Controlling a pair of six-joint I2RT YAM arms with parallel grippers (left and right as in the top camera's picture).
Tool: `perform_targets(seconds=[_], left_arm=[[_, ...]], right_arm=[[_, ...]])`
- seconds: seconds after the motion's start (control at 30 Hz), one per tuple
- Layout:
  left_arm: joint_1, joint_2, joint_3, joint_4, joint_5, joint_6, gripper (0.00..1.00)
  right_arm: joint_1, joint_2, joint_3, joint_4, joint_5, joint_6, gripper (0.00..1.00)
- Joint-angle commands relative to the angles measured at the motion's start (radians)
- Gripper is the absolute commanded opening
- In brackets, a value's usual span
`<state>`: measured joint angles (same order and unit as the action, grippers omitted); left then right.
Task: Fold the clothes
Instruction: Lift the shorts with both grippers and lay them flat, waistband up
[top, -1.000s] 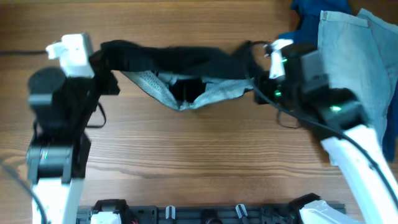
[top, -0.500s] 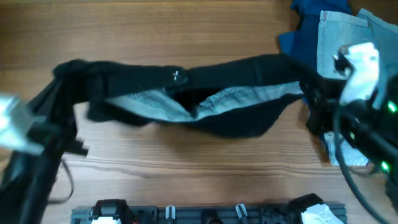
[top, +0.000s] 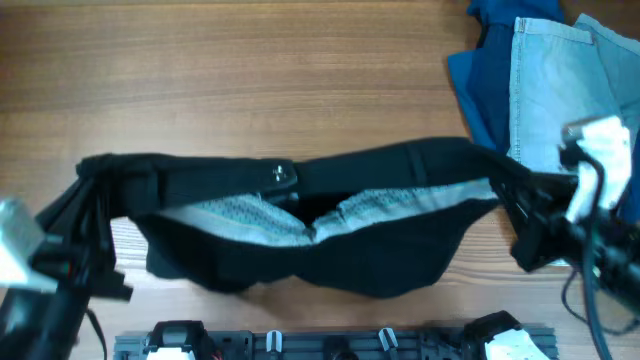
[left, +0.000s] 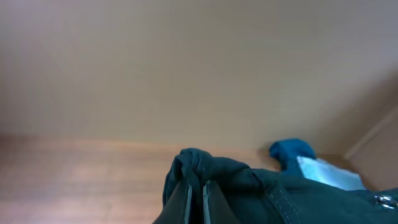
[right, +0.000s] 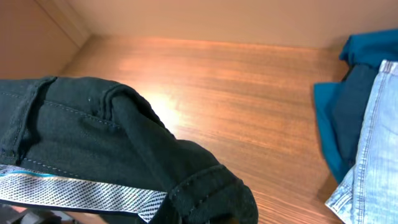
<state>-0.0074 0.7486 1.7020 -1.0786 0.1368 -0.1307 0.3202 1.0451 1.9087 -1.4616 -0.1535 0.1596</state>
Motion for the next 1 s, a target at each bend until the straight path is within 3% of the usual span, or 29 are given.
perform_targets(seconds=[0.0,0.4,0.8,0.83,0.87,0.9,0.93,0.97], left_arm=[[0.012,0.113,0.019,-0.017,-0.217,-0.005,0.04],[0.012,0.579,0.019,0.023,-0.217,-0.005,0.04],[0.011,1.091,0.019,0.362,-0.217,-0.005,0.04],[0.011,1.136,0.019,0.415,-0.217,-0.005,0.1],[0.011,1.168,0.019,0.446,-0.217,-0.005,0.43],[0.011,1.216,0.019,0.502,-0.217,-0.005,0.89],[0.011,1.232,0.019,0.528,-0.217,-0.005,1.0],[0.011,1.242,0.019,0.54,-0.217,-0.005,1.0]], right_arm=[[-0.013,0.114,0.014,0.007,0.14,0.0,0.04],[-0.014,0.578,0.014,0.223,0.184,-0.081,0.04],[-0.041,1.06,0.014,0.729,0.184,-0.105,0.04],[-0.043,1.096,0.014,0.803,0.184,-0.106,0.07],[-0.046,1.115,0.014,0.855,0.185,-0.108,0.2],[-0.051,1.141,0.014,0.94,0.184,-0.107,0.77],[-0.054,1.142,0.014,0.969,0.184,-0.107,0.91],[-0.057,1.142,0.014,0.993,0.184,-0.106,0.98]])
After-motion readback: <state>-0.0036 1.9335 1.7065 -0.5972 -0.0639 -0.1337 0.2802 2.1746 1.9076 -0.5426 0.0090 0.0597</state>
